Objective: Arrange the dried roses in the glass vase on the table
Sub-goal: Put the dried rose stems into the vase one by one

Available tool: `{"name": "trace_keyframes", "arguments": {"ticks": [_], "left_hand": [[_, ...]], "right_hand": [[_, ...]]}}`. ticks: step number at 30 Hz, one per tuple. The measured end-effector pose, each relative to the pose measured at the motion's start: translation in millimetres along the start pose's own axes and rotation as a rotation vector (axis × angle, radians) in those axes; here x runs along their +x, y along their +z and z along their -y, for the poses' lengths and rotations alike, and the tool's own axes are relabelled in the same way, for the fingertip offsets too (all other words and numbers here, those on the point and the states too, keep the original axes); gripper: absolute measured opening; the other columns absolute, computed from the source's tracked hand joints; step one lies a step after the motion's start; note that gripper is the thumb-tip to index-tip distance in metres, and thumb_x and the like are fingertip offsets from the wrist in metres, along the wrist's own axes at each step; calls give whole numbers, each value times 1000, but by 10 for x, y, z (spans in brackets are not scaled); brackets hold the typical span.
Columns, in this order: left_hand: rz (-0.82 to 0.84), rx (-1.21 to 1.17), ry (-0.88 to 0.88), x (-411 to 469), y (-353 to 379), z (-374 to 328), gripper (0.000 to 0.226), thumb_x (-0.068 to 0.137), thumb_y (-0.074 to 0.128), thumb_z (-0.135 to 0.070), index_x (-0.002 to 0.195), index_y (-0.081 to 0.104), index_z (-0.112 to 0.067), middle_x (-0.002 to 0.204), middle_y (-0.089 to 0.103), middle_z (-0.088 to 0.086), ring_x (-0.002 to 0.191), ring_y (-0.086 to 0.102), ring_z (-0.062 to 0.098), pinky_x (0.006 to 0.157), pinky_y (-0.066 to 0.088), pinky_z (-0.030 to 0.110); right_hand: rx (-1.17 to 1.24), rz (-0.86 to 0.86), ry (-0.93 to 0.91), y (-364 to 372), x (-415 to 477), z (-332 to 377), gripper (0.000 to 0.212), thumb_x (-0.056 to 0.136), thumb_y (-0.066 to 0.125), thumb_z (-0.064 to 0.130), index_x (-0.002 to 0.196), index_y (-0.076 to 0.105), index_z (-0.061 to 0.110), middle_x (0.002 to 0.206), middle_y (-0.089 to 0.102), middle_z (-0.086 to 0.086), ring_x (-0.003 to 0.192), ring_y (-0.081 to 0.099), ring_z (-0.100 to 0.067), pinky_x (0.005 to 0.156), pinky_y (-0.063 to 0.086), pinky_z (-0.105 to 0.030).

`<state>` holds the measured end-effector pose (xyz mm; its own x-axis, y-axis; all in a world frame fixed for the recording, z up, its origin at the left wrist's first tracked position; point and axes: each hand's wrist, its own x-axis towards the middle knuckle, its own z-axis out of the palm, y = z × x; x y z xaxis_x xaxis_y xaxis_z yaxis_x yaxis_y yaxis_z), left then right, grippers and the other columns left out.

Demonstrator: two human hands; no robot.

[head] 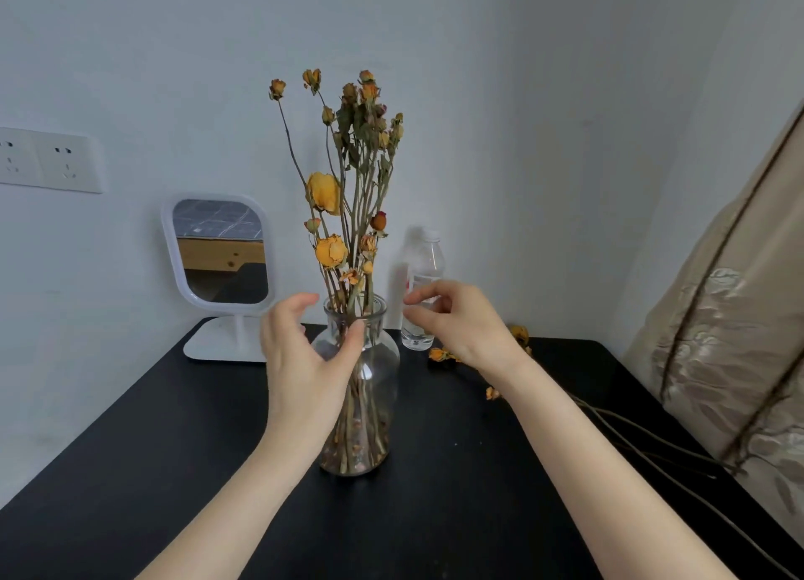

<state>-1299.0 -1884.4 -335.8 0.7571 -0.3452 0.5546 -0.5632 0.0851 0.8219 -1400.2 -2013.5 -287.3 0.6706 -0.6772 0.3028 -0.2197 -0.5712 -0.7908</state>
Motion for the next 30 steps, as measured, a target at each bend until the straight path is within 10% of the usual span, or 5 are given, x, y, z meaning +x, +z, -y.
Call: {"name": "trace_keyframes", "arguments": {"ticks": [10,20,30], "left_hand": [[377,86,296,-868,517,-27,21,82,59,-23,102,56,-18,90,45,-11,87,48,5,75,39,12],[866,258,-11,-1210,1620,-5,18,90,53,-40,90,60,-24,65,56,-8,70,60,13,74,53,36],[825,250,-389,-1171,2200,-86,41,84,58,-48,78,65,-8,62,55,2,72,63,23,55,40,27]], "right_hand": [[-128,-43,269,-577,-567,-937,13,90,59,23,100,66,22,66,59,8,52,53,0,46,36,-9],[-361,-234,538,-1276,-933,-1811,19,88,63,25,103,67,15,68,62,5,63,57,-5,55,38,-19],[-512,-181,637,-1372,-778,-2023,30,88,62,31,112,64,13,114,63,-6,105,59,-22,89,49,-35]]}}
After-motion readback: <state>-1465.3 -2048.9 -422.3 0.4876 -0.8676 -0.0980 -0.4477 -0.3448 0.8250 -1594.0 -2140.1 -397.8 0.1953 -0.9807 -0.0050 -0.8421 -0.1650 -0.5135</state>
